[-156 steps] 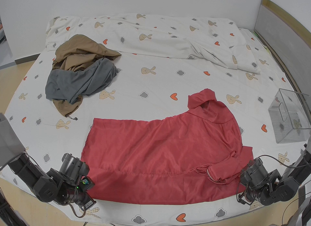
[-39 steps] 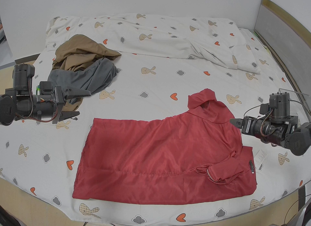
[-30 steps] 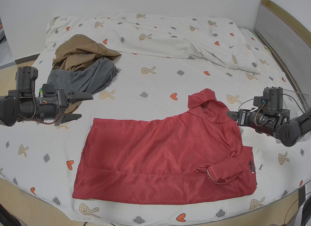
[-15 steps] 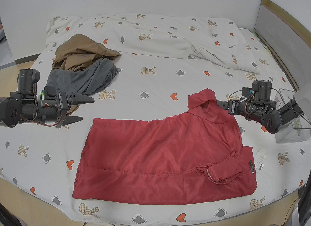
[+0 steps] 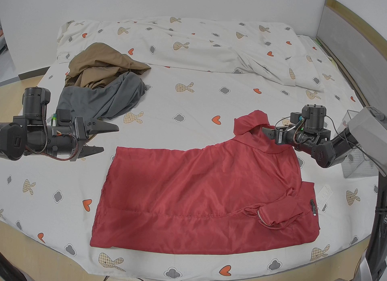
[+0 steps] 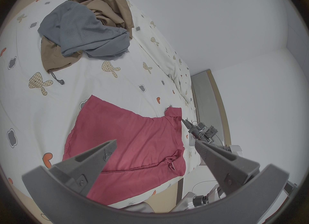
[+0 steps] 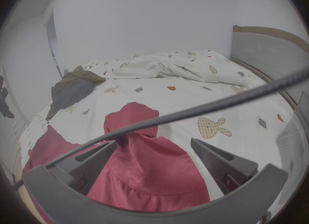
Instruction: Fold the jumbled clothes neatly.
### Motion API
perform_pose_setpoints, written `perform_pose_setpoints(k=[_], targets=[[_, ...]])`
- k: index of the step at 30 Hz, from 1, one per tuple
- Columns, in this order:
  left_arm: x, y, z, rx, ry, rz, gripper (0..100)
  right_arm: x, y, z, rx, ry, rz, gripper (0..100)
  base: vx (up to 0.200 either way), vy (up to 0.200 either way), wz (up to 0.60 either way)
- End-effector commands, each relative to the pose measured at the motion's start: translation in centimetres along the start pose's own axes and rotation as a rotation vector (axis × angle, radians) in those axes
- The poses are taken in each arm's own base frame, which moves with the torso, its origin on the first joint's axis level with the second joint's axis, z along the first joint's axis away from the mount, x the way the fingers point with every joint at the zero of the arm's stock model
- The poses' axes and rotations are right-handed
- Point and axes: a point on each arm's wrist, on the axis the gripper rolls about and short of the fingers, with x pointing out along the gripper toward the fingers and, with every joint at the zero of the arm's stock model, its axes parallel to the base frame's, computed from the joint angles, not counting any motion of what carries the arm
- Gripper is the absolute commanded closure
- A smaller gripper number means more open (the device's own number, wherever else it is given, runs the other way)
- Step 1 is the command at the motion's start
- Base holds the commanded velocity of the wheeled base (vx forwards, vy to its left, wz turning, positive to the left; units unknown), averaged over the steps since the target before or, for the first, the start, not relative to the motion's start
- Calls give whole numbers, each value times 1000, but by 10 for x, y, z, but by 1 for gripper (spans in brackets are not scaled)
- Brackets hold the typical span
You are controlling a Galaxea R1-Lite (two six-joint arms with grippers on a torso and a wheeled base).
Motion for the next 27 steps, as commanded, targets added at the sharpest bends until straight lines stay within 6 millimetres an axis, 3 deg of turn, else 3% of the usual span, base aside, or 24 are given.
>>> perform_pose_setpoints(k=[1,5,11,12,21,24,25,27], targets=[[1,0,-1,-1,5,-1,0,7,0,-4,2,18,-1,0,0,0,0],[1,-1,-2,0,5,-1,0,9,-2,1,5,12,-5,0,0,0,0],[1,-1,-2,0,6,-2,0,27,-4,-10,5,19,-4,0,0,0,0],[1,-1,-2,1,5,-1,0,30,-3,-13,5,23,-1,100,0,0,0],[3,2,-2,-3,10,2,0,39,3,-18,7,22,15,100,0,0,0],[6,4,-2,-6,15,5,0,29,6,-10,32,17,18,100,0,0,0],[6,5,-2,-7,16,5,0,17,7,4,41,-9,21,100,0,0,0],[7,6,-1,-9,18,6,0,4,8,15,43,-27,24,100,0,0,0]])
